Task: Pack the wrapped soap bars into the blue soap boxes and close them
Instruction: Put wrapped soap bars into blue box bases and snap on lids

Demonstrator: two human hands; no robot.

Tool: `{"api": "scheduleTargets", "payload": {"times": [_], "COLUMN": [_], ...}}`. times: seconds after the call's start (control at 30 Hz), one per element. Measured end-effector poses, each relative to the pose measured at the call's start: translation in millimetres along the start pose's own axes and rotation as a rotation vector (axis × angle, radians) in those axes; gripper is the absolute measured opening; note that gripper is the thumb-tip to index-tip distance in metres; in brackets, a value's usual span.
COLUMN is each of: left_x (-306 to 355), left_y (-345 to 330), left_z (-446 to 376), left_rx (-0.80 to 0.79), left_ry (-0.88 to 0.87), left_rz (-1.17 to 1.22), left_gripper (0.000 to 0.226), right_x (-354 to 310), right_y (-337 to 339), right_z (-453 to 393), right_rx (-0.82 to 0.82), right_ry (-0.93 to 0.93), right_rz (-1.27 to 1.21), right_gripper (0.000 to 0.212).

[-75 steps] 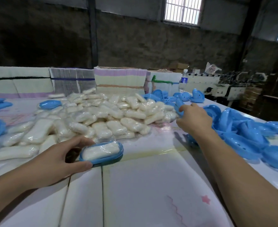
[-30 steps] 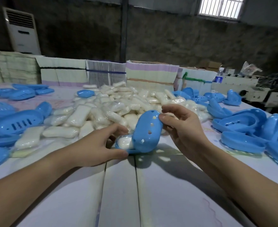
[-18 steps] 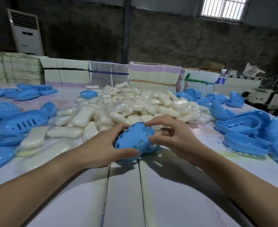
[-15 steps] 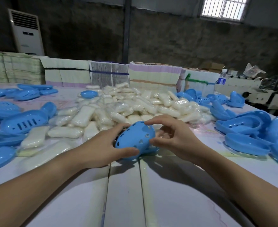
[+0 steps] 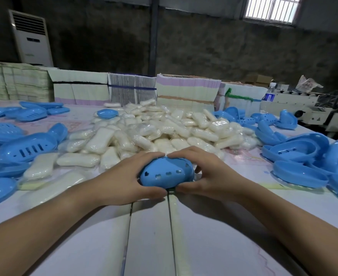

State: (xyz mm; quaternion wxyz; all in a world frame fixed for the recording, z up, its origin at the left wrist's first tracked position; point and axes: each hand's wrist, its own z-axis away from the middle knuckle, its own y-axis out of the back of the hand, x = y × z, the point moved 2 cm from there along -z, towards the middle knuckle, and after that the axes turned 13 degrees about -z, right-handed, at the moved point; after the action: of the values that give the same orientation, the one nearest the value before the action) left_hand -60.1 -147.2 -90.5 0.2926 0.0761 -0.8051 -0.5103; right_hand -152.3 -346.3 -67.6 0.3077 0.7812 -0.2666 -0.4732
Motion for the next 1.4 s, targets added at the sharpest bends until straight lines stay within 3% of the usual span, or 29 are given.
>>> {"api": "scheduleTargets", "payload": {"times": [0.27, 0.47, 1.4], "left_x": [-0.7, -7.0, -4.6], "left_y": [-1.7, 0.2, 3.0], "left_z": [-1.0, -1.3, -1.6], "left_rx": [0.046, 0.012, -0.077], "left_ry": [0.054, 0.088, 0.093], "left_rz": [0.072, 0.117, 0.208], "left_gripper": [0.072, 0.072, 0.070], "right_x": [8.3, 19.2, 10.3], "right_y": [7.4, 7.2, 6.3], "right_z": [-1.4, -2.2, 1.4], "right_rx": [0.099, 0.038, -0.046], "right_ry": [-0.125, -0.222, -0.266], "right_rz": [-0.093, -0.174, -0.256], "right_gripper": [0.060, 0.057, 0.053]}}
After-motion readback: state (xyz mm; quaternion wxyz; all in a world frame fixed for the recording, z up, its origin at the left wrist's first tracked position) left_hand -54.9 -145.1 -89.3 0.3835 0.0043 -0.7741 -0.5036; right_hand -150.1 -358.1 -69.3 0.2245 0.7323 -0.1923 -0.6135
